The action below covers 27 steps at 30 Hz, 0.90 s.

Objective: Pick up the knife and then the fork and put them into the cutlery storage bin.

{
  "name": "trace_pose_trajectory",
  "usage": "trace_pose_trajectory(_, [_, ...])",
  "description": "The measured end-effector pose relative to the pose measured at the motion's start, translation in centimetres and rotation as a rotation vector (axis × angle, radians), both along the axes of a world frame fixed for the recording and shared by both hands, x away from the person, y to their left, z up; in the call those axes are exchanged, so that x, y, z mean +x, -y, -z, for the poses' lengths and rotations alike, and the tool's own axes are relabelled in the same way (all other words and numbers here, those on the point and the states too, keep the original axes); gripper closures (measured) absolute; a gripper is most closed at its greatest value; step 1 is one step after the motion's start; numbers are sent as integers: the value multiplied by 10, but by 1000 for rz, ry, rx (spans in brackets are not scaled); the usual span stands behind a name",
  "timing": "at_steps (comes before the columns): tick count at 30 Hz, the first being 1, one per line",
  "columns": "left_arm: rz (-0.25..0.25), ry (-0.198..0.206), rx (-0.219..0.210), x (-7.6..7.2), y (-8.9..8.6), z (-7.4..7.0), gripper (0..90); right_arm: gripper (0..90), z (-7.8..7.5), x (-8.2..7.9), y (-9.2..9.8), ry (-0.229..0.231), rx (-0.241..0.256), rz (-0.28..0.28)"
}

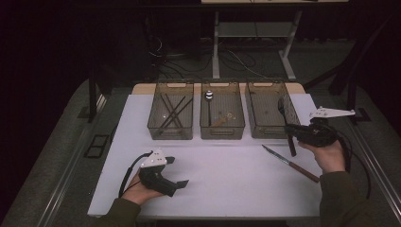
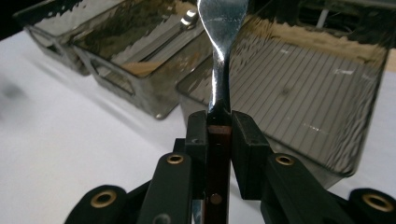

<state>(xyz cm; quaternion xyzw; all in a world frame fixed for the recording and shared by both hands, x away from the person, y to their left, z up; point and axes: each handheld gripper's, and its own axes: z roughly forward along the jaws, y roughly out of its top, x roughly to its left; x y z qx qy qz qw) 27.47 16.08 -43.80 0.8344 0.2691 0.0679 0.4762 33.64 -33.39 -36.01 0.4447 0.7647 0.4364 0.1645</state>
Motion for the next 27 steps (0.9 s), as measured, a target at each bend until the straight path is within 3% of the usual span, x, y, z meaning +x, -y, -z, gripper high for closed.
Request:
trace_pose_trajectory(6, [1,-3,-1,0,0,0,0,775,-9,10,7,39,37,49])
trace_pose_trajectory(15, [4,-2,-4,0,1,0,0,775,-29,38,12,71,50,119])
trace_pose_trajectory(21, [5,-3,-9,0,1,-1,0,775,-32,69,8,67,-5,159])
trace_pose_trajectory(27, [4,-6,-16,0,0,-1,0,775,-21,96,6,31,-57,187])
